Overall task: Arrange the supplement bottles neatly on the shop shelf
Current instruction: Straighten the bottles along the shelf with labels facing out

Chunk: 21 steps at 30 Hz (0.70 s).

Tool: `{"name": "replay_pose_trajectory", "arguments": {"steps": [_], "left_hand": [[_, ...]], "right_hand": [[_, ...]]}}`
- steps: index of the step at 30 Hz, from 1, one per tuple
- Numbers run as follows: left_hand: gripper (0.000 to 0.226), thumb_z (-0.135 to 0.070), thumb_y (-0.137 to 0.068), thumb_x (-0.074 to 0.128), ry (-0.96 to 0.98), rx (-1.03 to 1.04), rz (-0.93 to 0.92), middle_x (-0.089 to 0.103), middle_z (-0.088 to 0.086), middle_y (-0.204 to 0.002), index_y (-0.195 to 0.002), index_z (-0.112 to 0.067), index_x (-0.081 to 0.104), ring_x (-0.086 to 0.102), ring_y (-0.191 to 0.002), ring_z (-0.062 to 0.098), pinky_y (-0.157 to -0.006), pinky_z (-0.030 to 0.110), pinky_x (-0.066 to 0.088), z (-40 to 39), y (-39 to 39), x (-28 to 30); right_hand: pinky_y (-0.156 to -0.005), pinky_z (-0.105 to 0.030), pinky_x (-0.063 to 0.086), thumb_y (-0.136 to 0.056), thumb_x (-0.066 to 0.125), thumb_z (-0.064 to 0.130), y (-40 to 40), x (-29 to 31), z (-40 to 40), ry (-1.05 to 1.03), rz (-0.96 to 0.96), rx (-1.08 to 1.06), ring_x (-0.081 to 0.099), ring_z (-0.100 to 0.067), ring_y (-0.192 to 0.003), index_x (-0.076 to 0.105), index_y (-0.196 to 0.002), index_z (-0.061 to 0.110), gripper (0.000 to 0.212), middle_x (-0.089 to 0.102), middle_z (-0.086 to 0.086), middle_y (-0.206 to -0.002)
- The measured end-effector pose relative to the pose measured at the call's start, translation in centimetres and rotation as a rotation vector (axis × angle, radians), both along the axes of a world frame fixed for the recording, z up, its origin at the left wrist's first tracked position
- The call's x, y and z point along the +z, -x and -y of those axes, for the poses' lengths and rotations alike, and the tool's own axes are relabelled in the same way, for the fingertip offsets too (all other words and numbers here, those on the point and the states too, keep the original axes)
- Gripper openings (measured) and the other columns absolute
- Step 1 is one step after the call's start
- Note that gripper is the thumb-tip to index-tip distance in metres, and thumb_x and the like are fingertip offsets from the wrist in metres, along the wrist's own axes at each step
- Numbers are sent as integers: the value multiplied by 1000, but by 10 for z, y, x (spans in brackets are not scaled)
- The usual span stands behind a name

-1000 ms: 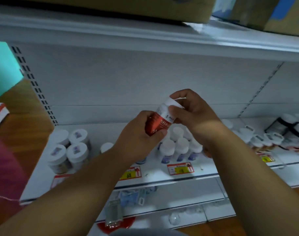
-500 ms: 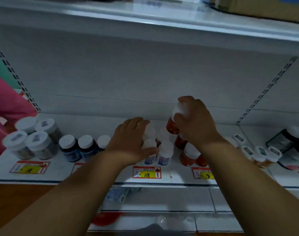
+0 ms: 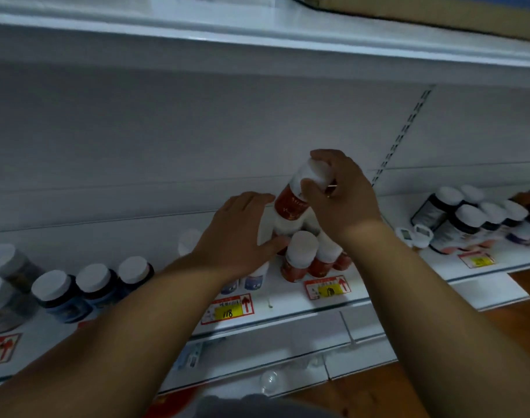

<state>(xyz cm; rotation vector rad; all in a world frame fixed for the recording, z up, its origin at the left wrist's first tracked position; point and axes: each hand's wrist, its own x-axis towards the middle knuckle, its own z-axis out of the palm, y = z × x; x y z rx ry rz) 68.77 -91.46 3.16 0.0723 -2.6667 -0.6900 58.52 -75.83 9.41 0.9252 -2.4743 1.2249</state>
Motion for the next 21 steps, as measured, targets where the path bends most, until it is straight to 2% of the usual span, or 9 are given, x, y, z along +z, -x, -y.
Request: {"name": "replay_pose_trajectory", "arguments": {"steps": [3,4,6,8,11,16,18,21], "left_hand": [[72,-57,-82,63,-26,-17,10,47,-1,-137,-140,-24,40,40,-122,16,-98,23,26,-16,14,-1],[72,-59,-81,62,-24,-17,15,47,-2,-137,-140,-25,39,40,-122,16,-97,23,26,-21,19,-1],[74,-60,-81,62,-14,-8,26,45,-2,-139,-142,-24,37,39,-124,15,-98,23,25,-30,33,-2],[76,-61,-82,60,-14,2,49,43,-1,-141,-143,-24,36,39,-126,17,-99,23,24,-43,46,-5],[86,-74,-76,50,22,73,103,40,-1,-144,-144,-24,32,37,-130,19,-102,28,25,-62,63,-14],[110,-94,-62,25,119,205,255,20,6,-158,-149,-28,17,16,-145,27,-115,48,19,-79,82,-26],[114,-96,-60,23,102,215,279,17,7,-159,-150,-28,15,11,-146,26,-116,50,18,-81,84,-27],[116,-97,-59,23,139,184,306,17,6,-159,-151,-27,14,11,-146,25,-117,46,16,-85,83,-24]], "right_hand": [[-86,-20,45,-88,64,18,11,0,-20,18,23,-2,51,-6,-102,54,-130,20,43,55,0,-125],[-86,-22,46,-88,64,18,17,0,-26,25,17,0,53,-8,-102,55,-129,20,42,56,0,-124],[-82,-19,45,-87,63,18,35,-2,-35,34,-1,4,54,-10,-101,55,-127,22,41,57,0,-123],[-78,-8,41,-87,63,19,51,-4,-45,26,-5,34,53,-4,-97,55,-127,23,41,56,1,-122],[-72,3,35,-88,63,21,75,-10,-57,-5,-26,93,49,3,-86,53,-128,24,41,52,6,-118],[-74,-4,33,-87,62,20,108,-26,-73,-37,-21,130,47,-3,-94,52,-128,23,42,49,5,-116],[-68,0,30,-86,61,20,115,-35,-75,-97,10,146,46,-3,-89,51,-128,26,43,47,6,-114],[-63,-8,31,-85,60,19,118,-48,-73,-197,59,190,45,-10,-88,48,-129,25,47,44,3,-112]]}}
